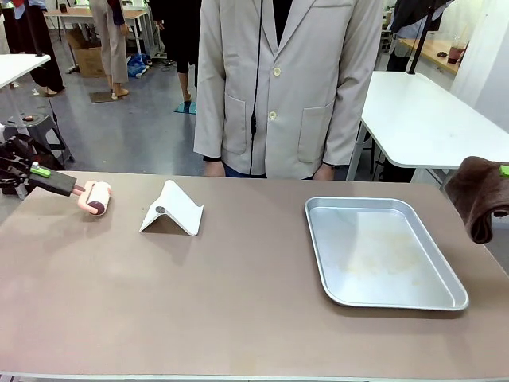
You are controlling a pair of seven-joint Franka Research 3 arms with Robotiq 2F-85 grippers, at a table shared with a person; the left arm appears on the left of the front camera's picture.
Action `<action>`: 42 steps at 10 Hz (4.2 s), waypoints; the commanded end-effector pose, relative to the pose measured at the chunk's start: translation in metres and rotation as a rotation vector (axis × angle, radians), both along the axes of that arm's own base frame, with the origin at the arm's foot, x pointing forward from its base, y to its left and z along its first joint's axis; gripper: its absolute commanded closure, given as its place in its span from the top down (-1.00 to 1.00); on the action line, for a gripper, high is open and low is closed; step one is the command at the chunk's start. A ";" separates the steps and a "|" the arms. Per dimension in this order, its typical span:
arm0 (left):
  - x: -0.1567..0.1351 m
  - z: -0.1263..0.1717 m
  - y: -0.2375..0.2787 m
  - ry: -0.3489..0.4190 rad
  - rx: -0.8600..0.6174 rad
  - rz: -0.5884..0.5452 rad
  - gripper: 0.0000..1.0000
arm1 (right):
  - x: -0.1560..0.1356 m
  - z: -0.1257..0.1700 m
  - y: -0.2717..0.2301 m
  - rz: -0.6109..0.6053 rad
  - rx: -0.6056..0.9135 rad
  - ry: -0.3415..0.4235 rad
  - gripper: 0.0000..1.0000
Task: Clean the surface of the table.
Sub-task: Clean the area not pointed to by the person, then return the Lint Roller and towel to their original positions.
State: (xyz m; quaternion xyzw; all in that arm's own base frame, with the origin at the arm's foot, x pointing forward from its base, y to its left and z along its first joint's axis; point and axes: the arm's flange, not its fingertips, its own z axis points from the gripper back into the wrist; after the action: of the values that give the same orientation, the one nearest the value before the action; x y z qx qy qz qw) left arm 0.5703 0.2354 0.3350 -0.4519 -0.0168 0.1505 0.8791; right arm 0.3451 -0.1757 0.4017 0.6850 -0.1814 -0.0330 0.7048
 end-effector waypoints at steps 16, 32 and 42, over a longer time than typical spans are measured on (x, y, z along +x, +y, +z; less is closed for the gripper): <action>-0.195 0.113 0.010 -0.278 -0.230 -0.029 -0.55 | -0.002 0.004 0.000 0.004 0.008 -0.010 -0.86; -0.305 0.080 0.012 -0.254 -0.244 -0.121 -0.55 | -0.002 0.004 0.000 0.004 0.008 -0.010 -0.86; -0.298 0.098 -0.011 -0.273 -0.266 -0.181 -0.55 | 0.006 0.017 0.028 0.005 -0.031 -0.048 -0.86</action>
State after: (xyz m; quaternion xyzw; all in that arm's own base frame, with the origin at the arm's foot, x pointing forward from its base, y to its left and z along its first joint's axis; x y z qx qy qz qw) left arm 0.2679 0.2403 0.4182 -0.5685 -0.0784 0.0221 0.8186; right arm 0.3476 -0.1685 0.4084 0.6830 -0.1835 -0.0227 0.7066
